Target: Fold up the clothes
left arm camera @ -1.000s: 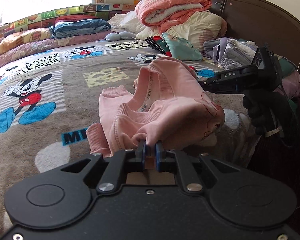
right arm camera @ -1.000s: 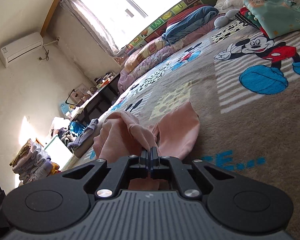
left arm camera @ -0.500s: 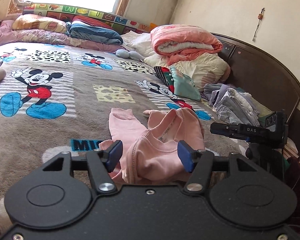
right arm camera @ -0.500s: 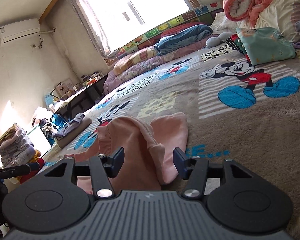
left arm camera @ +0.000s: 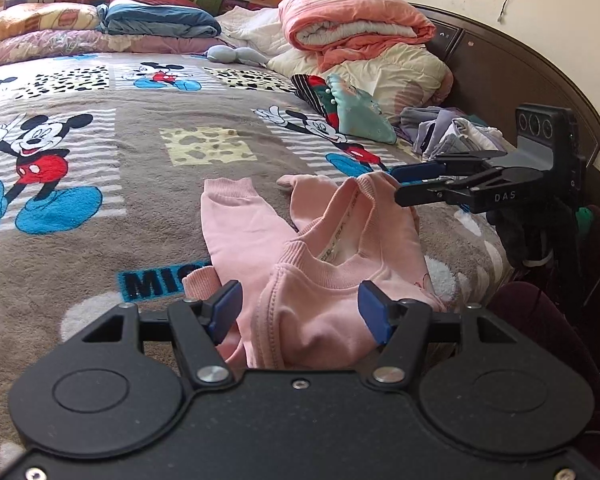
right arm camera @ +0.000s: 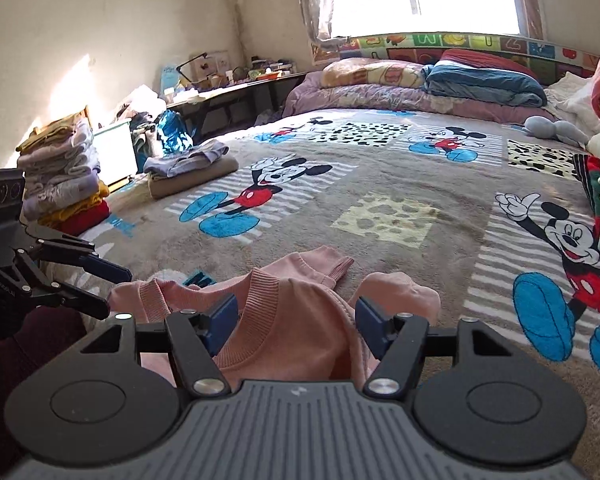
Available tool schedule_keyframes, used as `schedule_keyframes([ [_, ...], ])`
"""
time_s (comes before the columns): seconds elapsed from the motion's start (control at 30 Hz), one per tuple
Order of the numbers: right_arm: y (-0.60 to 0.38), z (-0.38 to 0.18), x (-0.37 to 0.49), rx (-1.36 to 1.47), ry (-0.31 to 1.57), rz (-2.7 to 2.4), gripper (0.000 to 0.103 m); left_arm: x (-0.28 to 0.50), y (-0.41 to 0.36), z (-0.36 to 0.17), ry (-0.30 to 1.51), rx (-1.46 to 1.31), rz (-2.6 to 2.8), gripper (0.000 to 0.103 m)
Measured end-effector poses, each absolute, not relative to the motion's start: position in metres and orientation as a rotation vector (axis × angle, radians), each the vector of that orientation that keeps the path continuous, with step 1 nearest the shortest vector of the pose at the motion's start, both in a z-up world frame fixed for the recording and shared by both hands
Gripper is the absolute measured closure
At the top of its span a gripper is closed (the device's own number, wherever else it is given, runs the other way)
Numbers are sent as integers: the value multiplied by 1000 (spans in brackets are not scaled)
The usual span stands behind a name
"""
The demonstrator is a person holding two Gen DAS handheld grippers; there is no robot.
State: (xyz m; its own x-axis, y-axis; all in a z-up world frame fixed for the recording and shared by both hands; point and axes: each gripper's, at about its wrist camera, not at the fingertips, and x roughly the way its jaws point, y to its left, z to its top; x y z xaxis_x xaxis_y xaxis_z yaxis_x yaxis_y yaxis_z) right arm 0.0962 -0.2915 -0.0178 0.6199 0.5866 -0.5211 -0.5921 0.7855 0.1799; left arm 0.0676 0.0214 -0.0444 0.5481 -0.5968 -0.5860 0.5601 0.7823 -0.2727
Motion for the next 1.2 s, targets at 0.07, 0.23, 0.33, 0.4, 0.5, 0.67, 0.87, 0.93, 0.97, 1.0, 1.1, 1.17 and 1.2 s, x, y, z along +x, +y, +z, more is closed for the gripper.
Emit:
schedule_keyframes([
  [0.07,-287,-19,105,-49,625,703,37,70,18,-45,726,-52,-699,40],
  [0.23,-287,-21,124,-96,663,718,33,80,14,-47,763,-65,-705,40],
  [0.33,-290,-21,136,-83,686,745,33,86,13,-45,782,-75,-718,44],
  [0.4,-289,-24,141,-88,722,774,34,90,11,-46,800,-69,-725,53],
  [0.5,-285,-30,145,-89,777,828,73,93,7,-46,821,-15,-711,89],
  [0.67,-283,-16,134,-102,718,838,89,89,6,-26,756,81,-719,92],
  [0.87,-285,21,133,-71,617,823,91,99,7,19,645,207,-668,93],
  [0.93,-285,36,137,-53,578,816,91,104,10,36,605,234,-647,94],
  [0.97,-285,43,138,-45,560,811,91,107,11,46,585,247,-638,94],
  [1.0,-284,50,140,-40,543,806,91,110,13,55,567,257,-633,94],
  [1.1,-284,74,147,-20,496,793,91,115,14,80,506,316,-607,94],
  [1.17,-284,91,153,-9,472,786,91,121,16,95,474,332,-590,94],
  [1.2,-284,99,156,-7,462,783,91,124,17,103,459,335,-583,94],
])
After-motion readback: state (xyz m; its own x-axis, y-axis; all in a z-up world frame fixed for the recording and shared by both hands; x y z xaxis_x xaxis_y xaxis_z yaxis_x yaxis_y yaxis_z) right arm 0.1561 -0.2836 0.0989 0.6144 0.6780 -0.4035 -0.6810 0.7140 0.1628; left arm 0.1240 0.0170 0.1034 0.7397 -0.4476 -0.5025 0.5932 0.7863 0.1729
